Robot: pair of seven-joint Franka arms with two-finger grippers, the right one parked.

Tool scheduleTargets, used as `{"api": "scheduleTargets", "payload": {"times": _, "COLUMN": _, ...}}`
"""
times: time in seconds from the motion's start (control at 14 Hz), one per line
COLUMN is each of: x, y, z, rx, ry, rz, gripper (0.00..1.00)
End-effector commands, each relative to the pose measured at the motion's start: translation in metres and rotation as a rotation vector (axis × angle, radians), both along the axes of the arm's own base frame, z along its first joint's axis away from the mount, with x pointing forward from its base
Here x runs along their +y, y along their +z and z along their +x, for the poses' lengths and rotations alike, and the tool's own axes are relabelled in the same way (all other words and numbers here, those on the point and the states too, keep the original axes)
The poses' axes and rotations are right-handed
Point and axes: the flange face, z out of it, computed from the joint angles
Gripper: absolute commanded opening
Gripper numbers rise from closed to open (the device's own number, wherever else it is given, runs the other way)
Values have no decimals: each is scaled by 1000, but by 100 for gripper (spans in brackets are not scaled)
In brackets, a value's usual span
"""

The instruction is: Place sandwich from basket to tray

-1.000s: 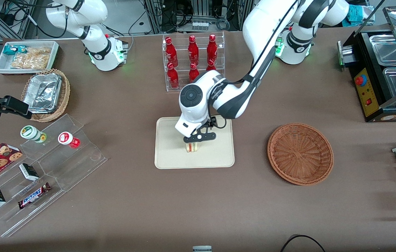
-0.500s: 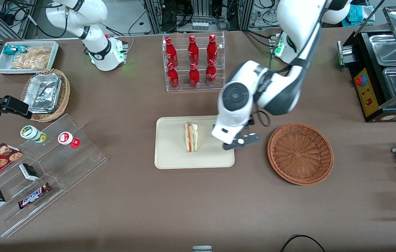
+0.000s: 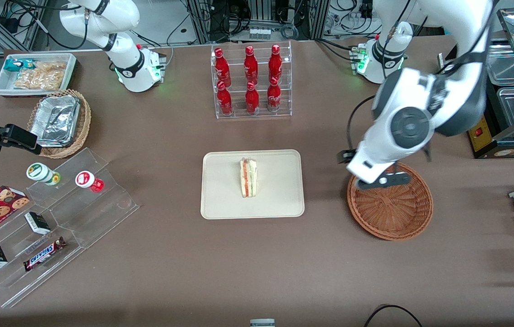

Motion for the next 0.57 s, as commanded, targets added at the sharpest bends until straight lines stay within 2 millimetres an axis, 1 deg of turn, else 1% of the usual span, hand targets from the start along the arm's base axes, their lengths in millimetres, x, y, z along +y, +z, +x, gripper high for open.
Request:
{"api": "scheduleTargets", "payload": {"times": 0.0, "x": 41, "y": 36, "z": -20, "rx": 40, "ry": -46, "rz": -41, "gripper": 100}}
{"api": "scheduleTargets", "payload": {"times": 0.14, "x": 76, "y": 65, "z": -32, "rx": 33, "ry": -29, "rz": -51, "gripper": 100}}
{"api": "scheduleTargets", "payload": {"times": 0.21, "x": 91, "y": 75, "z": -36, "rx": 36, "ry": -18, "rz": -56, "gripper": 100}}
{"api": "scheduleTargets", "payload": {"times": 0.36, "x": 106, "y": 93, "z": -41, "rx": 12, "ry": -2, "rz": -55, "gripper": 100}}
{"api": "scheduleTargets", "payload": {"times": 0.5, "x": 114, "y": 109, "z": -42, "rx": -20, "ry": 9, "rz": -53, "gripper": 100}}
